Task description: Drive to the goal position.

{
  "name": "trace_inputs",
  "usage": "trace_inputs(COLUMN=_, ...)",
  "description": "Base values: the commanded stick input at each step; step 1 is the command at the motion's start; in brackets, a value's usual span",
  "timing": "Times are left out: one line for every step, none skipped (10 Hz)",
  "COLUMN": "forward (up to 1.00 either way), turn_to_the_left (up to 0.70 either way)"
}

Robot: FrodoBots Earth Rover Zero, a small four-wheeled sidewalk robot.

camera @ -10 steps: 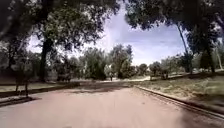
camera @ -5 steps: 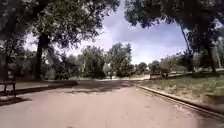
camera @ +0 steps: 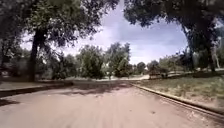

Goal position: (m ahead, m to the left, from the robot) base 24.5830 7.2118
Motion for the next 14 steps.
trace_inputs(forward=0.7, turn_to_the_left=-0.01)
trace_inputs(forward=0.7, turn_to_the_left=-0.01)
trace_inputs(forward=0.7, turn_to_the_left=-0.01)
trace_inputs(forward=0.7, turn_to_the_left=-0.01)
trace_inputs(forward=0.7, turn_to_the_left=-0.01)
trace_inputs(forward=0.7, turn_to_the_left=-0.01)
trace_inputs(forward=0.7, turn_to_the_left=-0.01)
trace_inputs(forward=0.7, turn_to_the_left=-0.01)
trace_inputs(forward=0.7, turn_to_the_left=-0.01)
trace_inputs(forward=0.7, turn_to_the_left=-0.01)
trace_inputs(forward=0.7, turn_to_the_left=-0.01)
trace_inputs(forward=0.7, turn_to_the_left=-0.01)
trace_inputs(forward=0.7, turn_to_the_left=-0.01)
trace_inputs(forward=0.7, turn_to_the_left=-0.01)
